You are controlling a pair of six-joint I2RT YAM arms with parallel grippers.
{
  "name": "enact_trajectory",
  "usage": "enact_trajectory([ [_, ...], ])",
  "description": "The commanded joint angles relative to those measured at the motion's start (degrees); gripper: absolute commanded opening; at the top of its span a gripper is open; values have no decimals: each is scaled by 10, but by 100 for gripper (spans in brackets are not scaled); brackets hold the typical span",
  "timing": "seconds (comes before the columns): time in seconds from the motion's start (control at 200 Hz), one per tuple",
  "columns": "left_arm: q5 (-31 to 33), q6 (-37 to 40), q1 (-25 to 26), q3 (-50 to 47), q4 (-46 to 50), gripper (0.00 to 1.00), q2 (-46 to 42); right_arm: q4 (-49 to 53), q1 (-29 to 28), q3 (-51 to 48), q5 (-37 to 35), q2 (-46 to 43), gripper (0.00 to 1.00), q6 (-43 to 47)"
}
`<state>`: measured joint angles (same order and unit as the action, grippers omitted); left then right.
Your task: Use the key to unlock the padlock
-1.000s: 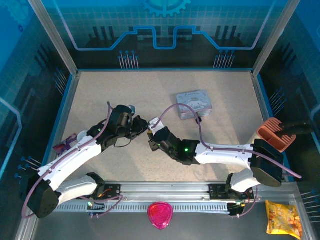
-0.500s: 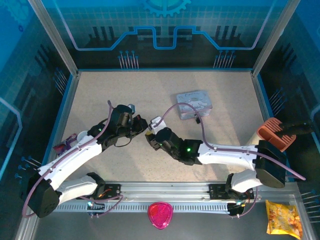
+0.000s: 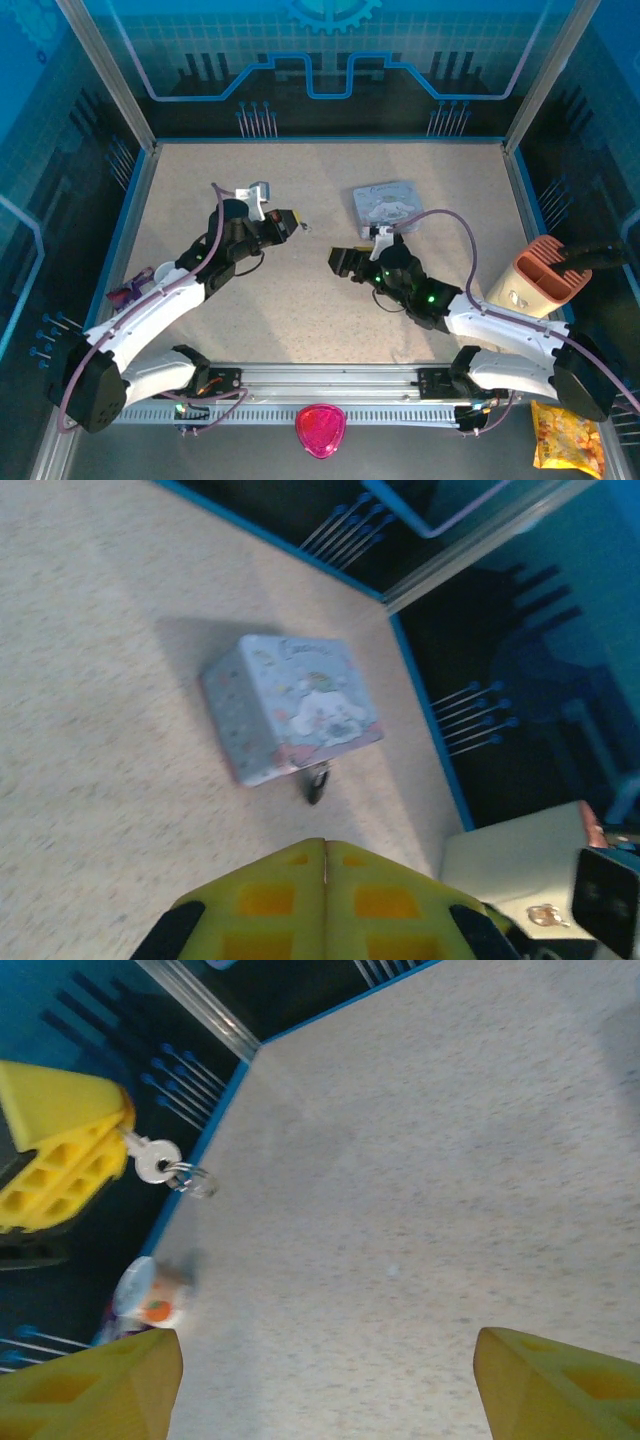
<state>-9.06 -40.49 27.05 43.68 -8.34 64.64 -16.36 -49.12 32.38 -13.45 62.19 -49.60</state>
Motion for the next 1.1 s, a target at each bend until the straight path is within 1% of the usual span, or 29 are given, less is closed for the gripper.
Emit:
enact_trajectory([
  [0.0, -56, 6, 3, -29, -127, 0, 2, -117, 34, -6, 92, -22, 78, -76],
  [0.085, -62, -1, 4, -39, -151, 0, 2, -192, 58, -29, 134, -23, 77, -106],
  [0.195, -78, -20, 8, -52, -197, 0, 2, -265, 75, -49, 166, -18, 75, -117],
  [0.335, -94, -24, 27, -56, -226, 0, 4, -263, 81, -45, 182, -12, 75, -112],
  [0.44, -112, -41, 37, -65, -266, 0, 9, -297, 85, -50, 196, -1, 73, -119],
  [0.57, -116, -47, 48, -70, -287, 0, 10, -310, 88, -42, 217, 9, 67, -114],
  [0.715, -119, -50, 52, -69, -292, 0, 12, -335, 88, -42, 233, 18, 57, -115],
  [0.881, -128, -53, 53, -68, -296, 0, 12, -339, 89, -44, 239, 21, 45, -116],
  [1.091, -139, -53, 54, -67, -299, 0, 14, -360, 90, -45, 251, 30, 41, -122],
])
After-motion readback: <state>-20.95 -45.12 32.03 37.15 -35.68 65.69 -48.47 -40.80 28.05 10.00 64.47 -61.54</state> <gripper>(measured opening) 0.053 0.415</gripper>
